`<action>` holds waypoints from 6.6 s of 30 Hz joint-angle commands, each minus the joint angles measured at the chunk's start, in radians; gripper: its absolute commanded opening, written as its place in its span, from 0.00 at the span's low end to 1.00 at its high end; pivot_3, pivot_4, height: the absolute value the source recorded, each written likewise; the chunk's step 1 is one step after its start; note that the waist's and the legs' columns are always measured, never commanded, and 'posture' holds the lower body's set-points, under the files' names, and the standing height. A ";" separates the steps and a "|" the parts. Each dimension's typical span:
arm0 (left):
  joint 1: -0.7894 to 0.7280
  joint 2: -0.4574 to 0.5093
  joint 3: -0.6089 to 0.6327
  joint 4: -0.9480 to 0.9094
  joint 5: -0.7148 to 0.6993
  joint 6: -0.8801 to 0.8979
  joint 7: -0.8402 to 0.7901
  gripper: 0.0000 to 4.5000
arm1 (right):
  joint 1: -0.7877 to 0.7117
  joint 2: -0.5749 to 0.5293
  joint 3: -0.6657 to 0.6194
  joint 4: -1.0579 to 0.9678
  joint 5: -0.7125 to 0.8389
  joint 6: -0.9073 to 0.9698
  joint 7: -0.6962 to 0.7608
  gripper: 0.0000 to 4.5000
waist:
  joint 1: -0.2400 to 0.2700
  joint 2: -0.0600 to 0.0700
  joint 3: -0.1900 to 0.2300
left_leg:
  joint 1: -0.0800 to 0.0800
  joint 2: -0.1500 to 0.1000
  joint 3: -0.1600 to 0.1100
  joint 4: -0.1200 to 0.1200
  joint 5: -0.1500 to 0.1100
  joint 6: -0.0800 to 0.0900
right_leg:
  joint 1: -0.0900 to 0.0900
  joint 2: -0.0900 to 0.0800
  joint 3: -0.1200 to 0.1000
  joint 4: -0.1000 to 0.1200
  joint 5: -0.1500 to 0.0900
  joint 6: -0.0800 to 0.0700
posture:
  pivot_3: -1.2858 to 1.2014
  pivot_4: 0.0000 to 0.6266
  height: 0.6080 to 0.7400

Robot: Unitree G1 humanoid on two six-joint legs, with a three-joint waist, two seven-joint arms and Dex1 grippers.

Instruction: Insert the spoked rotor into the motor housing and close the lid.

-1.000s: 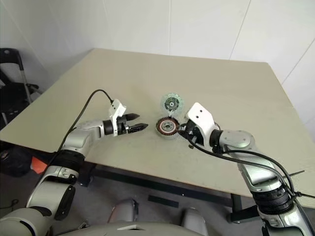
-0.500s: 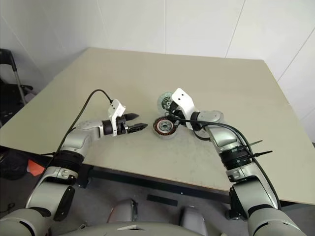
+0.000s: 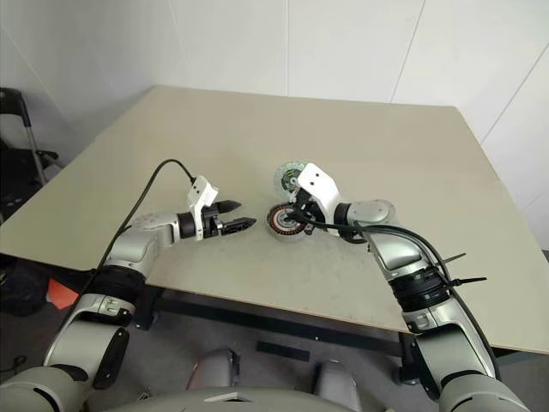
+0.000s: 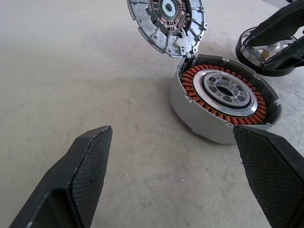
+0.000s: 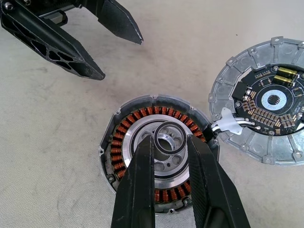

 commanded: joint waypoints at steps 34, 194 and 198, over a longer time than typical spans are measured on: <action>-0.015 0.014 0.018 -0.038 -0.005 -0.013 0.014 0.96 | -0.031 0.035 0.012 0.121 -0.047 -0.077 -0.023 0.14 | -0.002 0.000 0.000 | 0.000 0.000 0.000 0.000 0.000 0.000 | 0.000 0.000 0.000 0.000 0.000 0.000 | 0.52 0.00 1.00; -0.034 -0.023 0.004 0.045 0.023 -0.061 0.012 0.96 | 0.180 0.065 -0.991 -0.048 0.533 0.814 -0.465 0.59 | 0.013 0.001 0.000 | 0.005 -0.001 0.002 -0.006 0.001 -0.002 | 0.000 -0.001 0.000 -0.003 -0.001 0.002 | 0.52 0.00 1.00; -0.036 -0.018 0.006 0.046 0.026 -0.064 0.010 0.96 | 0.191 0.083 -0.992 -0.036 0.553 0.823 -0.477 0.59 | 0.020 0.002 0.000 | 0.005 -0.001 0.003 -0.006 0.001 -0.002 | 0.000 -0.001 0.001 -0.003 -0.002 0.004 | 0.52 0.00 1.00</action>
